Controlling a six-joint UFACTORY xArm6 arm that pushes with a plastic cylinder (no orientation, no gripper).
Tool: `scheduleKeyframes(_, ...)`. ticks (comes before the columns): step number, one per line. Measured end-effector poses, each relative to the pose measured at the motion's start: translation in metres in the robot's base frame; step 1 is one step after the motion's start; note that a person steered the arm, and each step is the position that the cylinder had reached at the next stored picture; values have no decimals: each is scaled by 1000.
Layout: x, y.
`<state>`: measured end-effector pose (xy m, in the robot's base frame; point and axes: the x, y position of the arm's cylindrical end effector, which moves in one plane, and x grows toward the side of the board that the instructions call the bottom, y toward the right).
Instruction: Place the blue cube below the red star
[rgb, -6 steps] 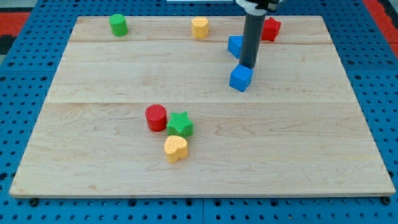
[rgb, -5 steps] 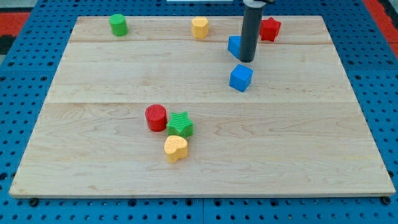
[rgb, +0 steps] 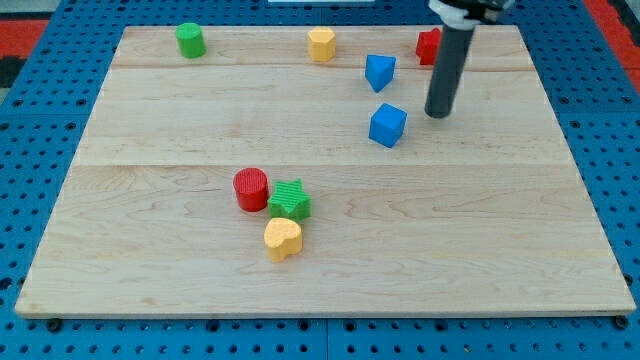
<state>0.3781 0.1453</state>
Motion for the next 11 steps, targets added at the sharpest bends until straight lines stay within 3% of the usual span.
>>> scheduleKeyframes(2, 8, -73)
scheduleKeyframes(3, -7, -54)
scheduleKeyframes(4, -23, -76)
scheduleKeyframes(6, -29, -169)
scheduleKeyframes(8, 1, -73)
scheduleKeyframes(10, -35, -127)
scheduleKeyframes(11, -2, -126)
